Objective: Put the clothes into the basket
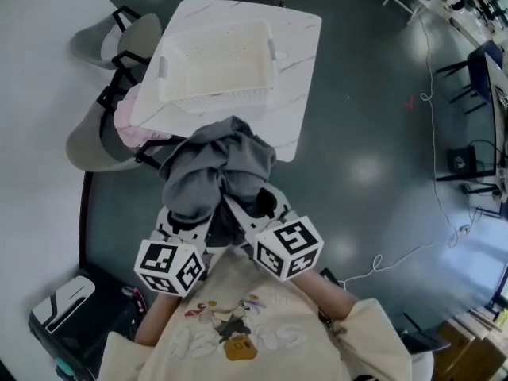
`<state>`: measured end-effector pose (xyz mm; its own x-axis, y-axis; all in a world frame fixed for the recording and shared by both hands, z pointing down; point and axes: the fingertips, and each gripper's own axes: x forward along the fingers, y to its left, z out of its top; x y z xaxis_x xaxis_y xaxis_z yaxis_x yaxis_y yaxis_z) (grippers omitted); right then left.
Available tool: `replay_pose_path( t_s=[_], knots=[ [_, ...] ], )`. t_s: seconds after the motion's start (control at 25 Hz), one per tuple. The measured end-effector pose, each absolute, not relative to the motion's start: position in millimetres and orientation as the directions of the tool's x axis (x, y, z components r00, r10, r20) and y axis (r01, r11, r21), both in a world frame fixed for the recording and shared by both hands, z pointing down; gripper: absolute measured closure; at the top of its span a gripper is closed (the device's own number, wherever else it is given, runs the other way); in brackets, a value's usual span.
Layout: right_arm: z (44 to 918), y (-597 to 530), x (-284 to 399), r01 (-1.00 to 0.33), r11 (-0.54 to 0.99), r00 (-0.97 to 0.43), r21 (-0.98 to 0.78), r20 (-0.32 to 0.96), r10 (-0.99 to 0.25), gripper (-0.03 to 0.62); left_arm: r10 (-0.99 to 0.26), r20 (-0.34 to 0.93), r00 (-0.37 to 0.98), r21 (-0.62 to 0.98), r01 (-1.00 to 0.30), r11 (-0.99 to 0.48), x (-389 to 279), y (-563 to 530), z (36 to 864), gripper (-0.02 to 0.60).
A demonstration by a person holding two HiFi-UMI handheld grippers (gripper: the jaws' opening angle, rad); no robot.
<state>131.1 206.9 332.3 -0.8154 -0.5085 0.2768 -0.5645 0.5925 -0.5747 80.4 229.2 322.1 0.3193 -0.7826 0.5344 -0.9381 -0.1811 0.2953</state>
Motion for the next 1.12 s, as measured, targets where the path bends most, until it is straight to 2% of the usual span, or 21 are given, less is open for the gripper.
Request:
replay_pose_path(
  t_s=[1.12],
  knots=[
    [325.6,36.3,24.8,-0.699,0.501,-0.705,-0.510,0.376,-0.601,0.404,-0.702,0.505,0.502,0.421,-0.854,-0.307,-29.4,50.6,322.3,0.382]
  ],
)
